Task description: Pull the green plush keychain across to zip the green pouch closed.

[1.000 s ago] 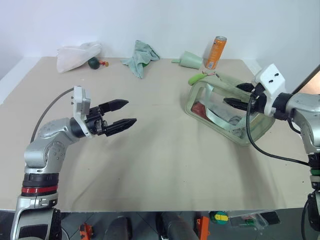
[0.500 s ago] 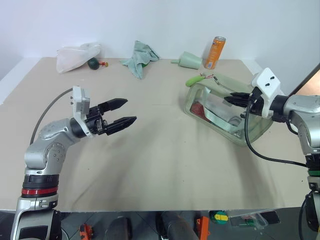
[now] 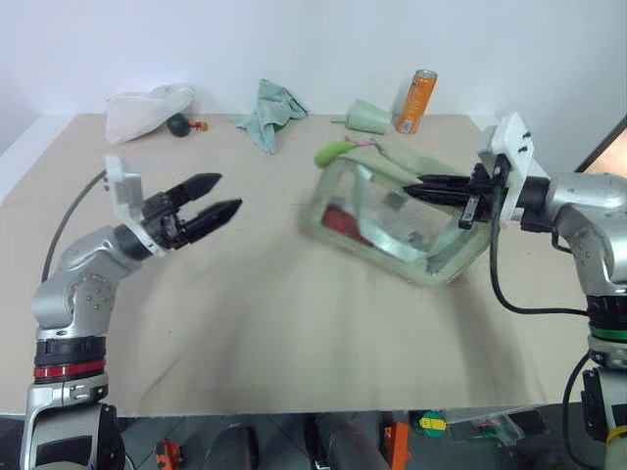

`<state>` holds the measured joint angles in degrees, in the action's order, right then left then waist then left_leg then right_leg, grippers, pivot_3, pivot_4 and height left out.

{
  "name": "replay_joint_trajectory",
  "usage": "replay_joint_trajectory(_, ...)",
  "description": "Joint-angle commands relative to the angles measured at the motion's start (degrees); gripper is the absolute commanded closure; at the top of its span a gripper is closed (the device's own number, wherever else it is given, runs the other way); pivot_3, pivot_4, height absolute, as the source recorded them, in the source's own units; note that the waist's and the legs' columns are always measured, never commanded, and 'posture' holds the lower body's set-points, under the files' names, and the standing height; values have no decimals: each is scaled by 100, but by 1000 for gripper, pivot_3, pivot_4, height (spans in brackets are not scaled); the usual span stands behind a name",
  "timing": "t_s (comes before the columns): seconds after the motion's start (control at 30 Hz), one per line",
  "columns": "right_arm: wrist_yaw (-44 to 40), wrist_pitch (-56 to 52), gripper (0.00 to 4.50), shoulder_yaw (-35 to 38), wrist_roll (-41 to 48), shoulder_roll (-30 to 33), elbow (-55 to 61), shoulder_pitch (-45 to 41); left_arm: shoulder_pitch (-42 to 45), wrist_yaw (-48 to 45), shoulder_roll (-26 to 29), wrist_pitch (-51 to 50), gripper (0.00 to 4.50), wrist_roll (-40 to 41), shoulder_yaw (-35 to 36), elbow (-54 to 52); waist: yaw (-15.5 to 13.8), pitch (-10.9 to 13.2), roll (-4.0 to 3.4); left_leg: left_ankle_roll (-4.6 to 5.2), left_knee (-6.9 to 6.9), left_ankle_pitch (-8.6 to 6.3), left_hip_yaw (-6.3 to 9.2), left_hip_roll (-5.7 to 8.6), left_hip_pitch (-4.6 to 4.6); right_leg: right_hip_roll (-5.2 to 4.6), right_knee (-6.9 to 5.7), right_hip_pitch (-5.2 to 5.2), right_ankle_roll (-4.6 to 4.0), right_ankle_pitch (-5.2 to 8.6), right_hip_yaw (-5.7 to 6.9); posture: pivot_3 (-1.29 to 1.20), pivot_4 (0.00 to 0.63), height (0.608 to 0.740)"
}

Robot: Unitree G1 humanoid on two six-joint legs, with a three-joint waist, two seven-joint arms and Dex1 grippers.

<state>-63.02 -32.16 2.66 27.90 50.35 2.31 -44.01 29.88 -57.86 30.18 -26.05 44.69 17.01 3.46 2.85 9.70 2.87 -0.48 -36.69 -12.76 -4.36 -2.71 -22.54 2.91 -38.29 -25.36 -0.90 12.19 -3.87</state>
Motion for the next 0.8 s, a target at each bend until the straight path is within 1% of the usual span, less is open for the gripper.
replay_joint_trajectory(0.03,-285,-275,4436,179,446,158,688,-230,159,98,127,-70,0,282,426,139,-12,0,0,0,2,0,0,0,-1,-1,1,0,0,1,1,0,150,740)
replay_joint_trajectory(0.17,-582,-512,4436,-314,718,1,1513,-252,237,36,333,-195,0,413,664,366,-15,0,0,-1,0,-1,0,4,-9,-10,2,-3,2,4,4,0,150,740)
replay_joint_trajectory(0.23,-602,-417,4436,-564,600,-116,1683,-287,271,6,415,-251,0,462,702,419,-14,0,1,-1,-5,-1,0,5,-9,-12,2,-3,3,3,6,0,150,740)
replay_joint_trajectory(0.37,-459,3,4436,-900,52,-377,1324,-608,221,-64,485,-358,0,532,691,272,-17,0,1,-2,-14,0,-2,7,-10,-19,1,-2,8,-1,10,0,150,740)
replay_joint_trajectory(0.6,-339,627,4436,-1017,-516,-844,474,-1359,29,-77,465,-453,0,627,654,-31,-15,0,1,-1,-27,-1,0,8,-23,-22,1,-7,6,-5,14,0,150,740)
replay_joint_trajectory(0.7,-395,836,4436,-1076,-706,-965,225,-1500,-18,-63,465,-475,0,659,647,-92,-19,0,1,-2,-22,-1,3,8,-25,-21,1,-9,-2,-1,20,0,150,740)
replay_joint_trajectory(0.8,-481,905,4436,-1135,-763,-1041,253,-1432,-35,-49,480,-500,0,708,677,-124,-22,0,1,-2,-22,-1,3,8,-31,-21,1,-10,-5,1,27,0,150,740)
